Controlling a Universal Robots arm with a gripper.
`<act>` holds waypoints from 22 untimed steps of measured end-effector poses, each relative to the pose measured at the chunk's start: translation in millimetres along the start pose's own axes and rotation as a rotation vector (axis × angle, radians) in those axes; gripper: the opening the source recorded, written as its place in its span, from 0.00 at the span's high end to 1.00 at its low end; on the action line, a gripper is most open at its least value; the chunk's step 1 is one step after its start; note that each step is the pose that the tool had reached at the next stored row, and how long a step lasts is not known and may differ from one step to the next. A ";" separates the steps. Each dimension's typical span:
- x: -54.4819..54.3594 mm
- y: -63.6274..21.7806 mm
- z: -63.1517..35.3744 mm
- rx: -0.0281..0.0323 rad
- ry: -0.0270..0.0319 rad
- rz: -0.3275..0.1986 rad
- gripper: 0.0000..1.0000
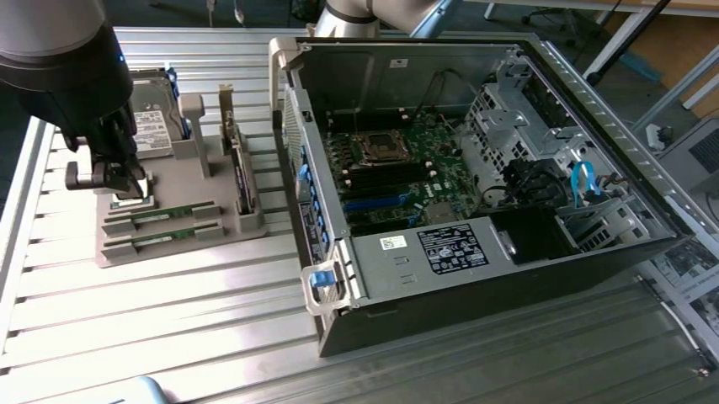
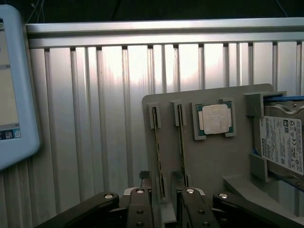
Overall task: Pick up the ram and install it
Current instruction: 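Pick up the ram and move it above insertion slot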
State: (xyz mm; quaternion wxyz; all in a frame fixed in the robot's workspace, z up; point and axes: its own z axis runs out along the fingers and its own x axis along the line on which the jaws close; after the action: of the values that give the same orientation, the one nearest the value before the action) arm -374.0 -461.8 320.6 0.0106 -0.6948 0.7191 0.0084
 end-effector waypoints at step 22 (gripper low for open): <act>0.2 0.0 7.5 -0.0001 0.0000 -0.004 0.70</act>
State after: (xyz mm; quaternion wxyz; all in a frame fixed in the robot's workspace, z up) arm -374.0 -461.8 313.1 0.0106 -0.6961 0.7178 0.0084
